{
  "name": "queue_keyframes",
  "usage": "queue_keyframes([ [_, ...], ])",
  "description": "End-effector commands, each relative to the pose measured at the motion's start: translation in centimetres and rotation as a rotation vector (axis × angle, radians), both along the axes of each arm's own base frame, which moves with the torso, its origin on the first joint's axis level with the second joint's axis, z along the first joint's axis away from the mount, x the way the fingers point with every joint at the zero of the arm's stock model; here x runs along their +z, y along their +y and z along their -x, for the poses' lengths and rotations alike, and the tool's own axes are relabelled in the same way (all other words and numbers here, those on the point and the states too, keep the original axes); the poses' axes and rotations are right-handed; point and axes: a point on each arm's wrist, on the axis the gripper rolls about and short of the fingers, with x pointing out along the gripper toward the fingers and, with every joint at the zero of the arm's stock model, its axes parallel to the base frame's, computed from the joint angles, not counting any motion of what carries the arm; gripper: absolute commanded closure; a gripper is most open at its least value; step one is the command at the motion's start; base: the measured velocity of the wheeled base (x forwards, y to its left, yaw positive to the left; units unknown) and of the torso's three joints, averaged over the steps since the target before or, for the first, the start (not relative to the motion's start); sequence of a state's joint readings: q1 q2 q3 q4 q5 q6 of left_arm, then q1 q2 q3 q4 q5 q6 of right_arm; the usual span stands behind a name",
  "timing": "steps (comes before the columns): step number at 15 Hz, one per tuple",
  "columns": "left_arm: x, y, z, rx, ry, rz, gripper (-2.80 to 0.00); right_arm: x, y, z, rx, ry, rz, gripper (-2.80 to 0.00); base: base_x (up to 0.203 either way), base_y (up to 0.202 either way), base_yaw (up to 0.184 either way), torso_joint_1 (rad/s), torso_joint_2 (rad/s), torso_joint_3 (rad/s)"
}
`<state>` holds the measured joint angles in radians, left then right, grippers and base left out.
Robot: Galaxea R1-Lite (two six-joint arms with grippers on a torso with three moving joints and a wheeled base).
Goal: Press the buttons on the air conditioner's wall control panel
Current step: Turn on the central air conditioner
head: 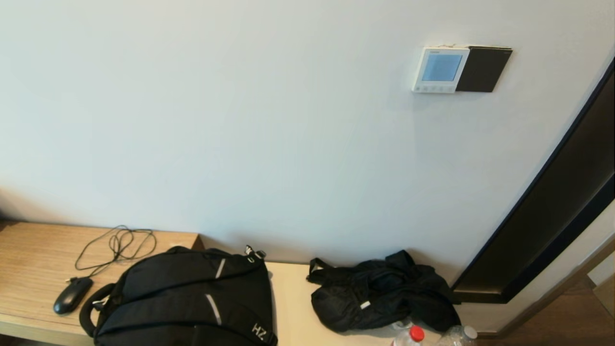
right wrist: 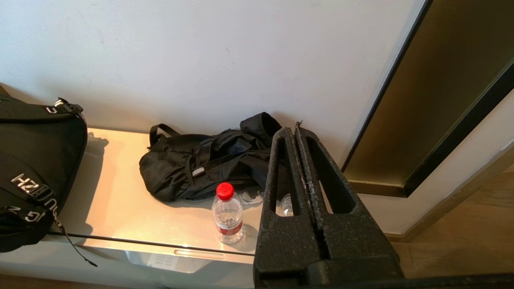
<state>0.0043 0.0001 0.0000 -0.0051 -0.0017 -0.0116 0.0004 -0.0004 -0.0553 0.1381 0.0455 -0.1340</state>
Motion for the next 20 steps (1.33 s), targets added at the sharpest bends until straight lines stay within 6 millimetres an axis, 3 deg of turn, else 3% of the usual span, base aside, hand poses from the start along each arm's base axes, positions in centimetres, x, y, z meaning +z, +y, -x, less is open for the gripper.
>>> queue_keyframes([
  [1,0.0,0.0,0.0,0.001,-0.001,0.001,0.0,0.0,0.0,0.0,0.002,-0.004,0.001,0.0,0.0,0.0,0.0,0.0,0.0,0.0],
  [7,0.0,0.0,0.0,0.001,-0.001,0.001,0.0,0.1,0.0,0.0,-0.002,0.005,0.004,0.0,0.0,0.0,0.0,0.0,0.0,0.0],
  [9,0.0,0.0,0.0,0.001,-0.001,0.001,0.0,1.1,0.0,0.0,-0.003,-0.005,0.004,0.0,0.0,0.0,0.0,0.0,0.0,0.0],
  [14,0.0,0.0,0.0,0.001,-0.001,0.001,0.0,5.1,0.0,-1.1,0.006,0.015,0.004,0.0,0.0,0.0,0.0,0.0,0.0,0.0],
  [20,0.0,0.0,0.0,0.001,-0.001,0.001,0.0,11.8,0.1,-5.2,0.03,-0.03,-0.005,0.0,0.0,0.0,0.0,0.0,0.0,0.0],
])
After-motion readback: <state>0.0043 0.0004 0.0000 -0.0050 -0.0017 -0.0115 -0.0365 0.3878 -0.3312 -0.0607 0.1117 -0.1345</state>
